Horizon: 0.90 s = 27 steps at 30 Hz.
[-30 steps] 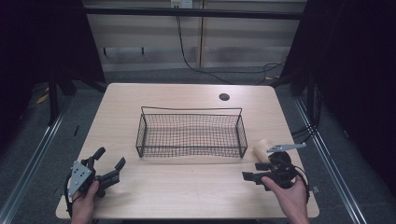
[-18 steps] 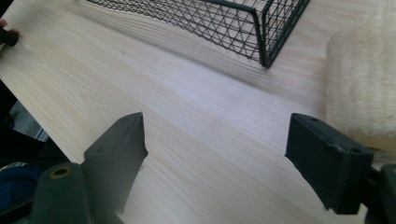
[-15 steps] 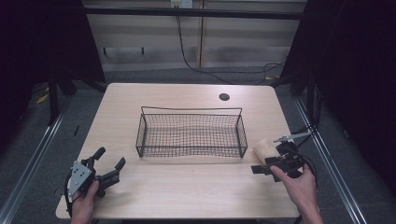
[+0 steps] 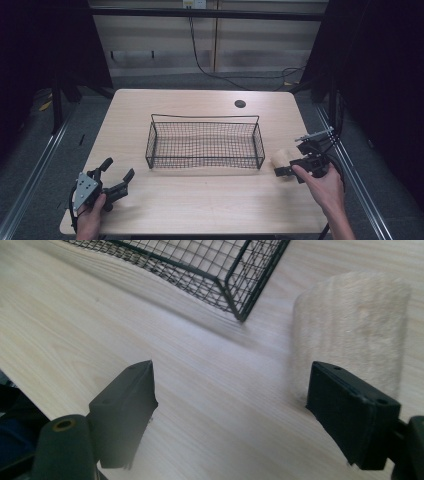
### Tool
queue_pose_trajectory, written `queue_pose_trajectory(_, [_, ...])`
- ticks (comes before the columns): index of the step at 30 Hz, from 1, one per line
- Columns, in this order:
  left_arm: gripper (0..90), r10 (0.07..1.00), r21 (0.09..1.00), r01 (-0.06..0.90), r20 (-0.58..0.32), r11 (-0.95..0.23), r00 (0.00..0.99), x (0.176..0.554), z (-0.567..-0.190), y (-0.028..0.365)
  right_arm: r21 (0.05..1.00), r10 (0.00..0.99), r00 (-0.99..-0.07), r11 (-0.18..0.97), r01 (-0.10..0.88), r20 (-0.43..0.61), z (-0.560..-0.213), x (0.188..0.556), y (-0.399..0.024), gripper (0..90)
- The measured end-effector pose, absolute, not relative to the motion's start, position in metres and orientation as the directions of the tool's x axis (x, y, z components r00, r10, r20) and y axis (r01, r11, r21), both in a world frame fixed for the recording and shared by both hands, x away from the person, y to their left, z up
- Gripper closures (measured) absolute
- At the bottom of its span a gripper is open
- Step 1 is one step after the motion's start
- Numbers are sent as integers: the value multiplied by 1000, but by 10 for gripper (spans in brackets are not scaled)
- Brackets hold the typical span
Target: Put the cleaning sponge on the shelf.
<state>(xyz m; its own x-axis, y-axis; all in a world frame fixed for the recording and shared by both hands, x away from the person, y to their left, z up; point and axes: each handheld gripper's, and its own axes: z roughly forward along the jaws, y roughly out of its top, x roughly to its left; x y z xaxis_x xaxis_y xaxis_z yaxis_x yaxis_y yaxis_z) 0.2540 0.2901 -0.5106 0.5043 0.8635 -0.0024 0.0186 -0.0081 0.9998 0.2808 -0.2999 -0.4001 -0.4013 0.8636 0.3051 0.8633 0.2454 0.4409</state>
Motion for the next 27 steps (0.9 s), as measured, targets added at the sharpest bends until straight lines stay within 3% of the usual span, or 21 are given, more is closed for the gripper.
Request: queue_pose_trajectory(27, [158,863,1000,19,-5,-5,505,254,-511,290,278,914,-336,270,922,227,-416,328,-318,170])
